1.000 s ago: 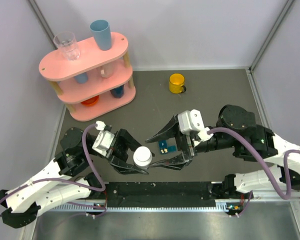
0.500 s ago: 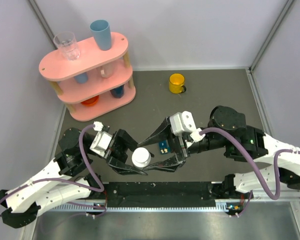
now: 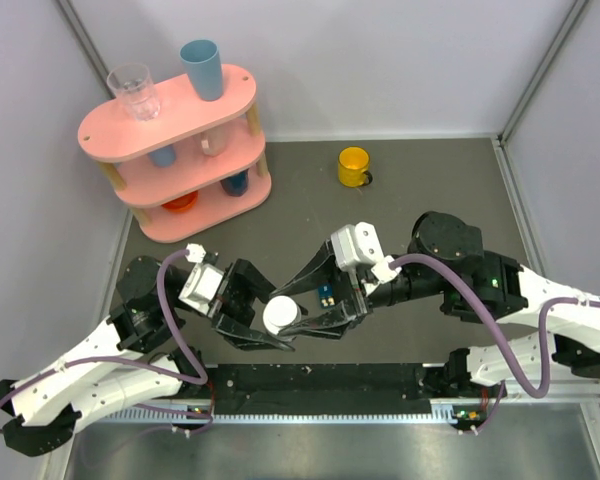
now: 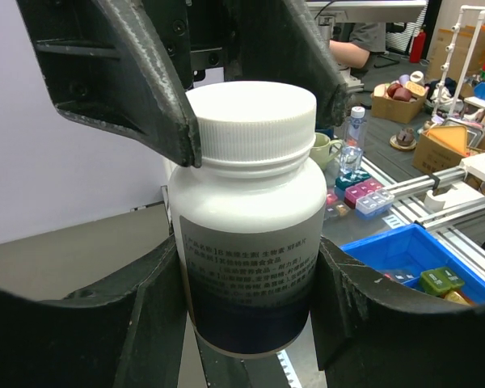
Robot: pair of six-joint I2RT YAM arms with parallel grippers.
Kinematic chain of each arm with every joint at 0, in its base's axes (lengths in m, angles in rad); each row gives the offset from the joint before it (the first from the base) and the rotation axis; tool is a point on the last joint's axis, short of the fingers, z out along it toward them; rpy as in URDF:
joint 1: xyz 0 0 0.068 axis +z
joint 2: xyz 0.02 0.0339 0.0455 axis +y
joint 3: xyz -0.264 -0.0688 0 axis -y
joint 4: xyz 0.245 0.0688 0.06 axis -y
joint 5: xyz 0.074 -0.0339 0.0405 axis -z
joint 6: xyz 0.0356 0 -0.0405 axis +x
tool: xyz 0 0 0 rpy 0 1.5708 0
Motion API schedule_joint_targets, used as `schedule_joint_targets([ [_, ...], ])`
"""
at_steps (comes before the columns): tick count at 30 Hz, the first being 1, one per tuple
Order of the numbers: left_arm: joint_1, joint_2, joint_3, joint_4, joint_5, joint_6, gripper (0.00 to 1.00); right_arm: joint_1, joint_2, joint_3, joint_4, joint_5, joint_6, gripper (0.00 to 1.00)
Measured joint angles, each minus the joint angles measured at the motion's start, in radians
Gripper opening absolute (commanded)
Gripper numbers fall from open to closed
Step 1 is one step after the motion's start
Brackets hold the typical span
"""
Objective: Sort the pills into containers
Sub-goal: Screw the lid of the pill bottle onto the pill bottle.
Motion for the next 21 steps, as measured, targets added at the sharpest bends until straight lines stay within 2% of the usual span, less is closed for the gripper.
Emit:
schedule_joint_targets([
  [2, 0.000, 0.000, 0.000, 0.000, 0.003, 0.000, 0.00, 0.000, 0.001, 0.000, 0.002, 0.003, 0.000, 0.35],
  [3, 0.000, 0.000, 0.000, 0.000, 0.006, 0.000, 0.00, 0.000, 0.002, 0.000, 0.004, 0.004, 0.000, 0.23],
  [5, 0.000, -0.003, 0.000, -0.001, 0.009, 0.001, 0.00, 0.000, 0.002, 0.000, 0.006, 0.009, 0.001, 0.11],
  [6, 0.000, -0.006, 0.000, -0.002, 0.007, 0.001, 0.00, 0.000, 0.002, 0.000, 0.008, 0.011, 0.003, 0.01],
  [12, 0.000, -0.040, 0.000, -0.050, -0.055, 0.029, 0.00, 0.000, 0.003, 0.000, 0.011, 0.059, 0.015, 0.00],
  [21, -0.001, -0.105, 0.000, -0.177, -0.319, 0.122, 0.00, -0.001, 0.026, 0.002, 0.026, 0.238, 0.011, 0.00],
])
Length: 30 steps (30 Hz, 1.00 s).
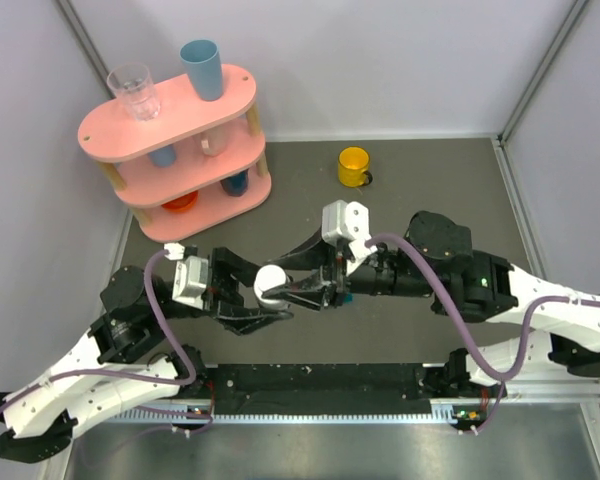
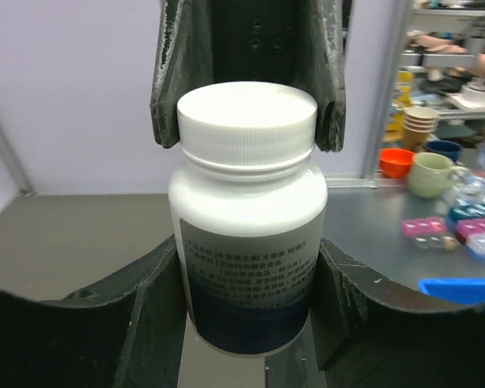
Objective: Sort the pills into containers
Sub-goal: Screw the lid of the pill bottle onto the pill bottle.
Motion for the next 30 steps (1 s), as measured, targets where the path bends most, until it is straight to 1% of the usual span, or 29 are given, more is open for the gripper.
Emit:
schedule_joint_targets([
  [4, 0.000, -0.015, 0.001, -0.027, -0.151, 0.024, 0.00, 0.000, 0.032, 0.016, 0.015, 0.123, -0.002, 0.00],
  [7, 0.001, -0.019, 0.002, -0.035, -0.278, 0.041, 0.00, 0.000, 0.077, 0.056, 0.018, 0.259, 0.002, 0.00],
  [11, 0.006, -0.005, 0.014, -0.051, -0.468, 0.069, 0.00, 0.001, 0.167, 0.143, 0.008, 0.461, 0.008, 0.00],
  [15, 0.014, 0.034, 0.040, -0.073, -0.628, 0.101, 0.00, 0.002, 0.266, 0.245, -0.022, 0.651, 0.016, 0.00],
  [17, 0.014, 0.058, 0.057, -0.084, -0.695, 0.120, 0.00, 0.005, 0.312, 0.297, -0.039, 0.737, 0.018, 0.06],
  [19, 0.015, 0.077, 0.072, -0.090, -0.742, 0.134, 0.00, 0.006, 0.350, 0.344, -0.060, 0.805, 0.020, 0.19],
  [20, 0.015, 0.088, 0.078, -0.090, -0.761, 0.142, 0.00, 0.007, 0.370, 0.372, -0.074, 0.839, 0.021, 0.29],
  [21, 0.015, 0.094, 0.083, -0.090, -0.774, 0.145, 0.00, 0.007, 0.380, 0.388, -0.084, 0.855, 0.022, 0.48],
  [23, 0.015, 0.103, 0.088, -0.090, -0.784, 0.153, 0.00, 0.008, 0.389, 0.407, -0.103, 0.870, 0.022, 0.57],
  [24, 0.015, 0.104, 0.088, -0.086, -0.774, 0.159, 0.00, 0.009, 0.389, 0.407, -0.116, 0.869, 0.022, 0.65],
  [26, 0.009, 0.100, 0.089, -0.091, -0.748, 0.170, 0.00, 0.011, 0.387, 0.408, -0.134, 0.861, 0.011, 0.70],
  [30, 0.005, 0.088, 0.090, -0.076, -0.709, 0.169, 0.00, 0.012, 0.357, 0.404, -0.162, 0.787, 0.015, 0.77],
])
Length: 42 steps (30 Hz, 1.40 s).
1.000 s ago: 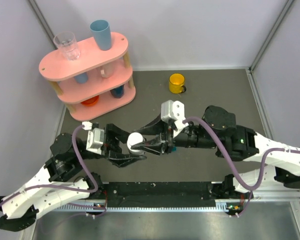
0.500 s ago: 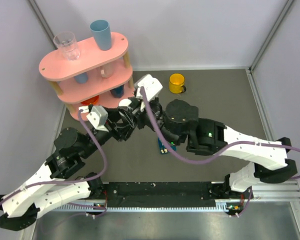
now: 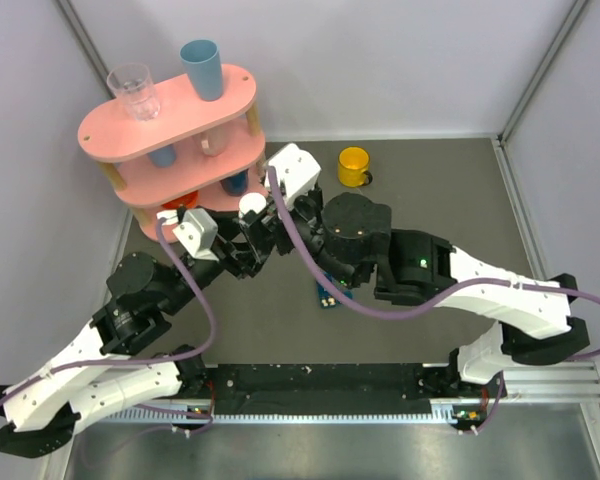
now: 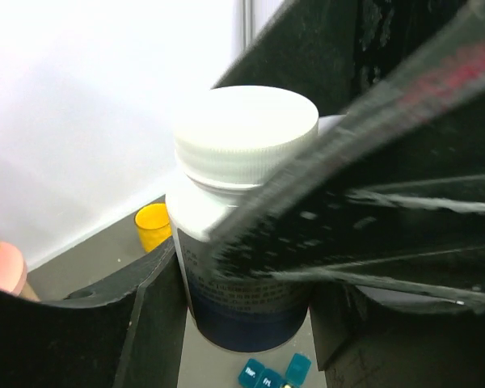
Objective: Sort the pills into containers
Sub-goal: Screw the lid of the pill bottle onto the pill bottle.
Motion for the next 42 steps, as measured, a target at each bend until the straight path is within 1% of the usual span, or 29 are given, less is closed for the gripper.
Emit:
schedule_joint_targets([
  [7, -0.002, -0.024, -0.003, 0.029, 0.052, -0.029, 0.00, 0.000, -0.132, -0.086, -0.055, -0.186, 0.009, 0.81],
  [11, -0.002, -0.048, -0.018, 0.029, 0.119, -0.056, 0.00, 0.000, -0.248, -0.156, -0.063, -0.313, 0.007, 0.82],
  [15, -0.002, -0.047, -0.026, 0.028, 0.257, -0.079, 0.00, 0.000, -0.358, -0.215, -0.062, -0.430, -0.004, 0.77],
  [19, -0.002, -0.019, -0.026, 0.040, 0.469, -0.105, 0.00, 0.000, -0.422, -0.256, -0.050, -0.533, -0.027, 0.73],
  [25, -0.002, 0.051, -0.023, 0.057, 0.714, -0.132, 0.00, 0.001, -0.443, -0.307, -0.041, -0.649, -0.055, 0.73],
  [28, -0.002, 0.075, -0.017, 0.069, 0.786, -0.141, 0.00, 0.001, -0.443, -0.336, -0.040, -0.692, -0.065, 0.72],
  [29, -0.002, 0.082, -0.015, 0.072, 0.806, -0.144, 0.00, 0.001, -0.443, -0.344, -0.040, -0.705, -0.069, 0.70],
  [35, -0.002, 0.086, -0.003, 0.081, 0.870, -0.157, 0.00, 0.001, -0.443, -0.355, -0.033, -0.752, -0.082, 0.65],
  [42, -0.002, 0.086, -0.002, 0.115, 0.898, -0.161, 0.00, 0.002, -0.443, -0.366, -0.019, -0.763, -0.082, 0.64],
])
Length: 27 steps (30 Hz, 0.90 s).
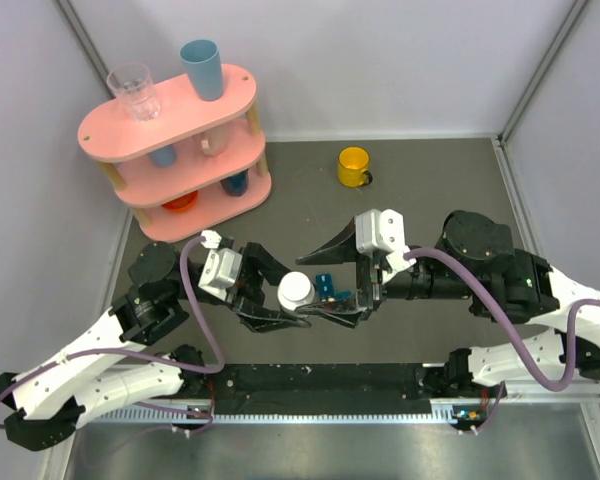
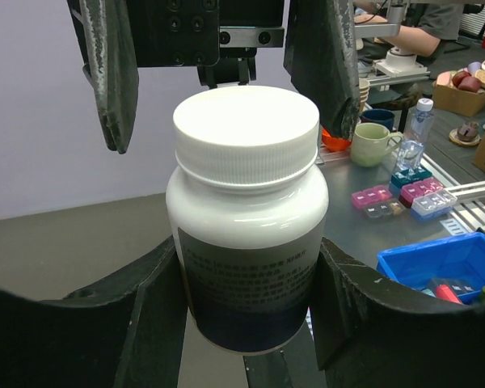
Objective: Sort the pills into containers
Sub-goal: Screw the lid of the pill bottle onto the pill bottle.
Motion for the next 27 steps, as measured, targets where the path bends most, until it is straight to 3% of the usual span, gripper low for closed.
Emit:
schedule_joint_targets([
  [21, 0.000, 0.000, 0.000, 0.010, 0.021, -0.001, 0.00, 0.000, 0.032, 0.000, 0.043, -0.008, 0.001, 0.57],
  [27, 0.000, -0.001, 0.000, 0.010, 0.021, -0.001, 0.00, 0.000, 0.039, 0.000, 0.043, -0.016, 0.003, 0.48],
])
